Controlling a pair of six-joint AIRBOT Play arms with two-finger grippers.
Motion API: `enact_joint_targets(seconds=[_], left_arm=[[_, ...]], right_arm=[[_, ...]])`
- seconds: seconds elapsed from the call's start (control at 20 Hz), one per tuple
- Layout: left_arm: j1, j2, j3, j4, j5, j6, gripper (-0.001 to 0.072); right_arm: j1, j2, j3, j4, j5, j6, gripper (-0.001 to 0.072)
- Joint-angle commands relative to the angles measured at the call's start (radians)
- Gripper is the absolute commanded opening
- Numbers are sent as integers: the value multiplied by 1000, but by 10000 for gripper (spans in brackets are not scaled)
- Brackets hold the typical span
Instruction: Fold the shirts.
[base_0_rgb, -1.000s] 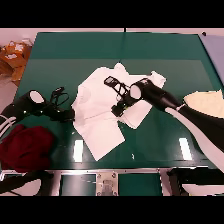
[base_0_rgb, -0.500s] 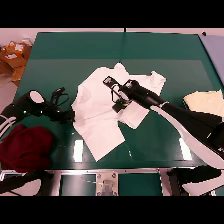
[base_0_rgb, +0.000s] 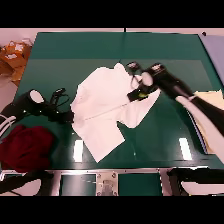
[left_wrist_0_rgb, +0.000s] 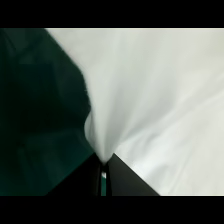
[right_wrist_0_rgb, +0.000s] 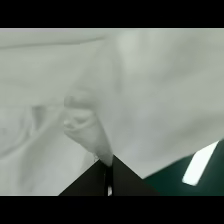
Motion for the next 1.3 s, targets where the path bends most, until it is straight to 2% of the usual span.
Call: enact_joint_targets(seconds=[0.0,0.15,0.3,0.45,0.6,0.65,0.7,0.75,0.9,1.0,1.15,1.25], left_arm=[[0,0,44,67,-51,-2,24],[0,0,75,63,-18,-1,25],[0,-7,75,62,3,2,24],[0,-7,75,61,-4,2,25],[0,-7,77,62,-49,2,27],[0,-6,82,61,-56,1,209],[1,-6,92,62,-84,-6,448],[1,-6,111,68,-126,-3,447],[31,-5,164,109,-209,-3,447],[109,-5,165,79,-216,-3,447],[246,-5,132,-59,-227,6,447],[283,-5,62,-124,-230,32,448]], right_arm=[[-253,197,-94,160,27,18,10],[-543,370,-352,265,21,16,12],[-743,467,-636,412,-54,-62,12],[-865,521,-808,518,-100,-121,12],[-886,560,-863,553,-100,-148,13],[-886,563,-859,556,-94,-148,60],[-891,563,-845,553,-85,-148,329],[-911,563,-818,547,-71,-150,588],[-1032,561,-710,538,-62,-174,590],[-1125,526,-678,538,-53,-254,561],[-1204,438,-699,538,-23,-347,561],[-1213,414,-724,536,-31,-383,558]])
